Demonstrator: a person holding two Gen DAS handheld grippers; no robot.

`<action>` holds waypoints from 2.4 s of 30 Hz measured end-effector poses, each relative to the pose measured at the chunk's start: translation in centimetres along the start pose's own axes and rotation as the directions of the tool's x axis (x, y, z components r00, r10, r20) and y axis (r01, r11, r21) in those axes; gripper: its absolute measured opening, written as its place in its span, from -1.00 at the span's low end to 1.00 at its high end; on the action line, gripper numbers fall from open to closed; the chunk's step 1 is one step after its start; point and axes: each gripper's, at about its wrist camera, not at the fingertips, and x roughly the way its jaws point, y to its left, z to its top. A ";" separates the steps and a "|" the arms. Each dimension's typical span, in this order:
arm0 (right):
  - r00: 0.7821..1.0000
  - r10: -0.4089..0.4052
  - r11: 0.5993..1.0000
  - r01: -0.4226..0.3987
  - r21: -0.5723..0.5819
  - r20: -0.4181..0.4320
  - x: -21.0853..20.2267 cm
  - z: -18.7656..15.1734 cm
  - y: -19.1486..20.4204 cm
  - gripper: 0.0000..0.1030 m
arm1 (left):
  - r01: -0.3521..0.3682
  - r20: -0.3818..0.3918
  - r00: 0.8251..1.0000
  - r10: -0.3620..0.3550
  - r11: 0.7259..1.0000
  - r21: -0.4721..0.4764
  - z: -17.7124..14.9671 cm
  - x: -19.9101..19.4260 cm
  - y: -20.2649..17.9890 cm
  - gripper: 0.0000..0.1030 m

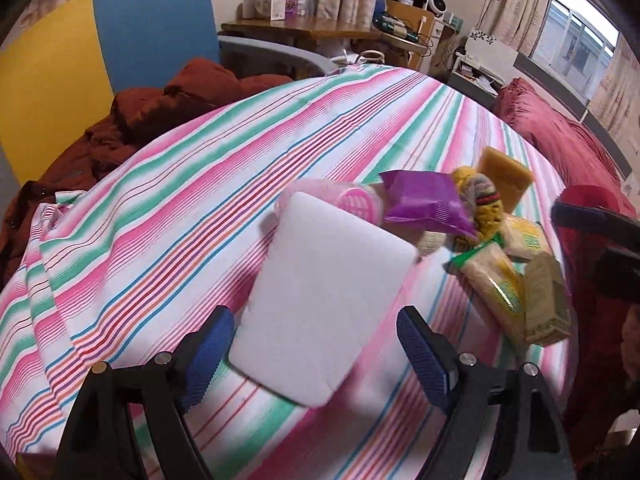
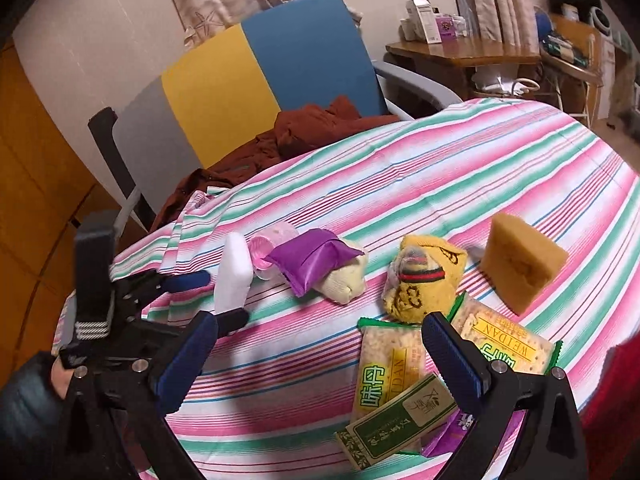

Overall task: Organize objects
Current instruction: 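Move both tools back toward the remaining items on the cloth, then grasp the white foam block with the left tool while the right tool grasps the pink hair roller, then carry the foam block and pink roller over the gold tray and release both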

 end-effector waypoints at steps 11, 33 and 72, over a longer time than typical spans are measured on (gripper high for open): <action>1.000 -0.003 1.000 0.003 -0.010 -0.024 0.6 -0.1 0.3 0.99 | -0.025 -0.010 1.000 0.024 0.989 -0.147 -2.8 -2.0 0.2 0.20; 1.000 0.000 0.999 -0.001 -0.038 -0.025 0.4 -0.5 1.4 0.99 | -0.002 0.166 0.984 0.059 0.945 -0.326 -12.5 -11.6 -6.2 0.20; 0.861 0.145 0.941 -0.272 -0.202 -0.487 13.6 2.1 11.9 0.97 | 0.033 0.286 0.952 0.114 0.886 -0.463 -18.4 -18.4 -4.5 0.21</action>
